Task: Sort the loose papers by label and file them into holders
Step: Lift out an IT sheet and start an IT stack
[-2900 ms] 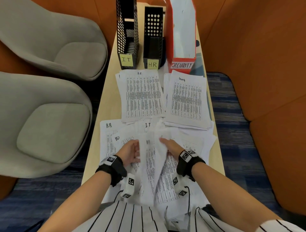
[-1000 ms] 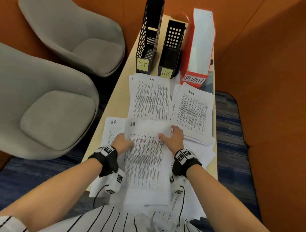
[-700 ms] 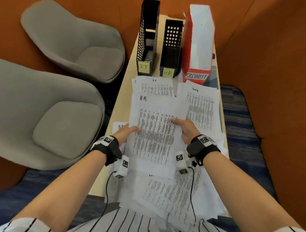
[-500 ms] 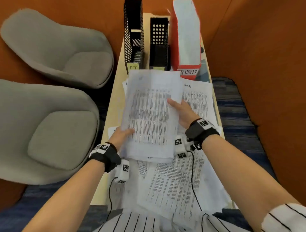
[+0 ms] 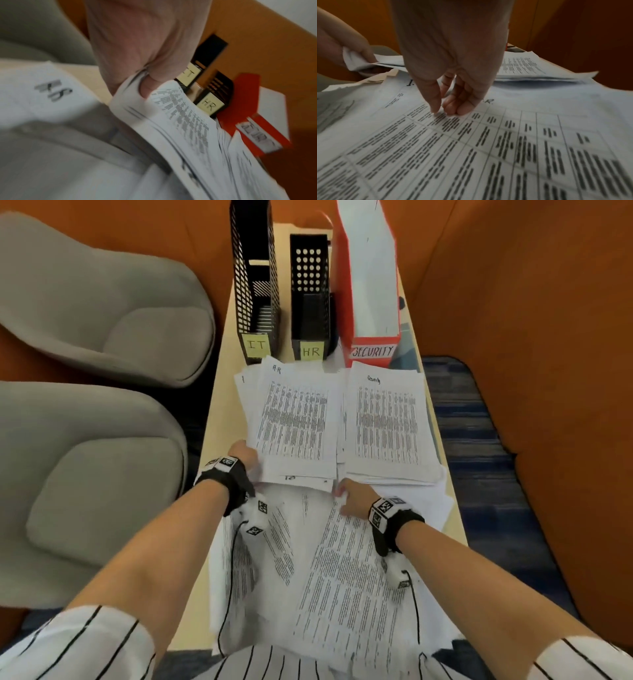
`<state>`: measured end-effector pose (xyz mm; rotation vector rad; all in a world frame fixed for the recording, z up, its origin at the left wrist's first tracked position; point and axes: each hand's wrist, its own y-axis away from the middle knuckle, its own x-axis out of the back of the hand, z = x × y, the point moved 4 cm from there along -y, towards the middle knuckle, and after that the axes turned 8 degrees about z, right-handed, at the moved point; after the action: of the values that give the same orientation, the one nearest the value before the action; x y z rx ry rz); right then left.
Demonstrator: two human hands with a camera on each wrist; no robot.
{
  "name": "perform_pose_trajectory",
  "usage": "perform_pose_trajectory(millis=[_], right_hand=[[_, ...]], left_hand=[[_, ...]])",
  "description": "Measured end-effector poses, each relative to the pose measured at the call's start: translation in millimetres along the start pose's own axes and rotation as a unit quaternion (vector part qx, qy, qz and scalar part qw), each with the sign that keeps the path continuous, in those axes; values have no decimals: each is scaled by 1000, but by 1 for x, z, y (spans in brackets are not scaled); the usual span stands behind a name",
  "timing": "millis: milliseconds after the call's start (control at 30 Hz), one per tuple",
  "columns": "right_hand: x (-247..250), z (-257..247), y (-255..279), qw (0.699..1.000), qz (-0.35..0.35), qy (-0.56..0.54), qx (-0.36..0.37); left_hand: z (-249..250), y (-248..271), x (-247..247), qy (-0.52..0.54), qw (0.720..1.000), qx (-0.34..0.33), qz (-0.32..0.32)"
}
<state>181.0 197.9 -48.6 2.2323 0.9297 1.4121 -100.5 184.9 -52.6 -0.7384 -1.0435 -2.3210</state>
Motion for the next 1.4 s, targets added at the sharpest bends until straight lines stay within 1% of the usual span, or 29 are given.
perform_pose_trajectory(millis=[33, 67, 133, 167, 233, 300, 333, 400, 433, 533, 633, 667, 700, 733, 767, 800, 833, 867, 900, 933, 967, 1000, 1033, 1067, 1100, 1167, 1233, 1300, 1400], right_hand=[[-4, 7, 2, 1000, -1, 0, 5], [-7, 11, 4, 1000, 2, -8, 9], [-9, 16, 7, 999, 9, -26, 24], [-10, 18, 7, 999, 10, -34, 28], [-12, 22, 8, 998, 10, -50, 29], [-14, 26, 9, 998, 12, -60, 25], [-15, 27, 9, 998, 11, -63, 24], [-17, 28, 10, 997, 0, -79, 21], [-17, 29, 9, 996, -10, -88, 20], [-18, 34, 11, 996, -30, -85, 25], [-25, 37, 16, 997, -26, -54, 40], [-28, 37, 18, 997, -22, -54, 45], [-29, 38, 19, 997, -21, -56, 52], [-29, 38, 21, 996, -21, -54, 65], [-30, 39, 23, 995, -22, -43, 83], [-31, 39, 26, 994, -27, -24, 101], [-32, 40, 29, 993, -28, 0, 115], [-33, 42, 32, 992, -13, 29, 121], [-33, 46, 34, 991, 21, 64, 112], [-30, 52, 36, 989, 66, 102, 83], [-24, 61, 37, 985, 109, 128, 33], [-16, 70, 37, 981, 135, 136, -25], [-8, 79, 36, 978, 144, 133, -77], [-2, 87, 34, 976, 137, 127, -109], [3, 92, 32, 977, 125, 125, -118], [8, 92, 31, 980, 108, 146, -85], [8, 88, 33, 980, 100, 166, -48], [2, 86, 40, 980, 95, 169, -35], [-11, 88, 51, 981, 116, 155, 5]], left_hand=[[5, -1, 0, -17, 1000, 17, -3], [12, 5, 2, -45, 999, 19, -23], [15, 5, -3, -126, 991, -11, -52], [12, 0, -10, -113, 993, 10, -29], [6, -8, -16, -114, 992, 33, 52], [9, -9, -25, -121, 988, 71, 57], [11, -9, -30, -119, 990, 66, 43], [18, -11, -37, -101, 994, 36, 31], [18, -13, -40, -104, 994, 6, 31], [12, -14, -50, -208, 974, -85, 18], [16, -1, -58, -215, 961, -173, 23], [19, 4, -59, -212, 960, -179, 25], [21, 9, -60, -205, 964, -169, 23], [22, 16, -60, -191, 971, -141, 28], [23, 22, -58, -169, 978, -111, 50], [23, 30, -55, -147, 980, -99, 89], [24, 42, -53, -123, 976, -121, 130], [25, 57, -53, -95, 968, -172, 159], [26, 74, -56, -70, 955, -237, 164], [22, 91, -62, -59, 944, -290, 149], [17, 108, -68, -59, 936, -325, 124], [7, 118, -76, -73, 933, -340, 94], [-4, 126, -84, -89, 940, -326, 52], [-16, 131, -93, -97, 952, -289, 1], [-26, 136, -100, -99, 962, -248, -48], [-40, 145, -110, -89, 971, -197, -98], [-49, 153, -115, -75, 977, -176, -99], [-60, 161, -118, -60, 978, -173, -100], [-82, 170, -114, -23, 983, -146, -104]])
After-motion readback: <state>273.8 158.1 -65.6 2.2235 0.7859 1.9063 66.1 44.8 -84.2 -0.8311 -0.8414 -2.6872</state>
